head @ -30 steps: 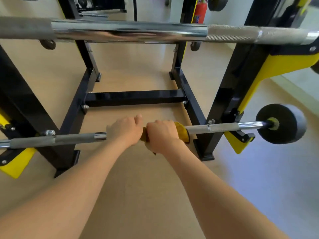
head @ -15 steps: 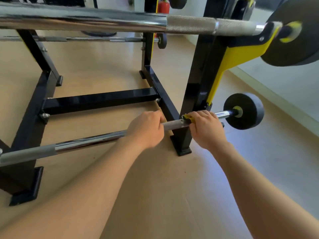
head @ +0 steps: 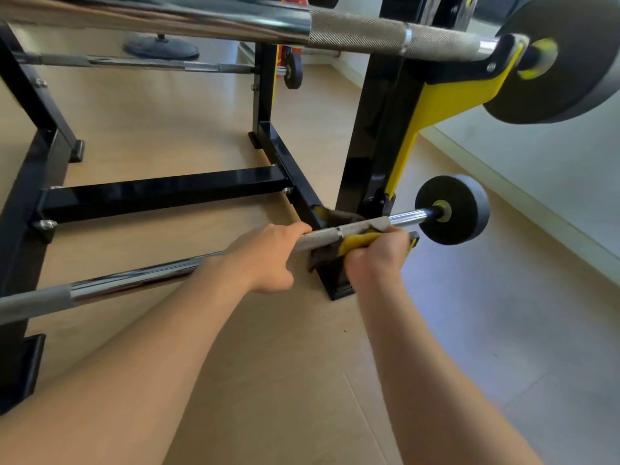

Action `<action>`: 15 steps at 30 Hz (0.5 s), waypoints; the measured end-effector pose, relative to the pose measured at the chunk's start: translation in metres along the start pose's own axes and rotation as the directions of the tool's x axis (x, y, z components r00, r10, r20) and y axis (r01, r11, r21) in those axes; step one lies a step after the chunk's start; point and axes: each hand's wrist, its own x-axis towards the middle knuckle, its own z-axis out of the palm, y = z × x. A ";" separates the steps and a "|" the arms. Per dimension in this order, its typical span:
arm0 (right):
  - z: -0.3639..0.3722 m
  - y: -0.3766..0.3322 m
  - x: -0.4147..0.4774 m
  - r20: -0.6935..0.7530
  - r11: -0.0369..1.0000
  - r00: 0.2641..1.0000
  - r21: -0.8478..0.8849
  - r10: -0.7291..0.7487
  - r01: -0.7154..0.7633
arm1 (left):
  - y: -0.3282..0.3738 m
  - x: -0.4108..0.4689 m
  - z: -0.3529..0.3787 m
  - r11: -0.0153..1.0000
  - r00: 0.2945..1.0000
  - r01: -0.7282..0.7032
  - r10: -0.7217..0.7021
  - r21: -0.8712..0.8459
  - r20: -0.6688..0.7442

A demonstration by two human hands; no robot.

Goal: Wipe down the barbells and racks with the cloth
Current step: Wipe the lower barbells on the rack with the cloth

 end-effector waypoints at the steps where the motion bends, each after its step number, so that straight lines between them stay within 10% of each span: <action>1: 0.000 -0.008 0.003 -0.022 0.999 1.000 0.040 -0.006 0.006 | 0.000 0.000 0.001 1.000 1.000 -0.007 0.006 0.026 0.013; 8: -0.015 0.033 -0.036 0.102 0.944 0.982 -0.309 0.156 -0.118 | 0.010 0.008 0.004 0.994 0.993 0.101 -0.103 -0.031 -0.064; 11: -0.035 0.016 -0.054 0.064 0.740 0.992 -0.660 -0.112 0.127 | 0.023 0.012 0.008 0.989 0.989 0.146 -0.147 -0.030 -0.025; 15: -0.021 -0.030 -0.052 0.367 0.253 0.584 -0.647 -0.724 0.719 | 0.040 0.017 0.021 0.953 0.989 0.137 -0.119 0.272 -0.082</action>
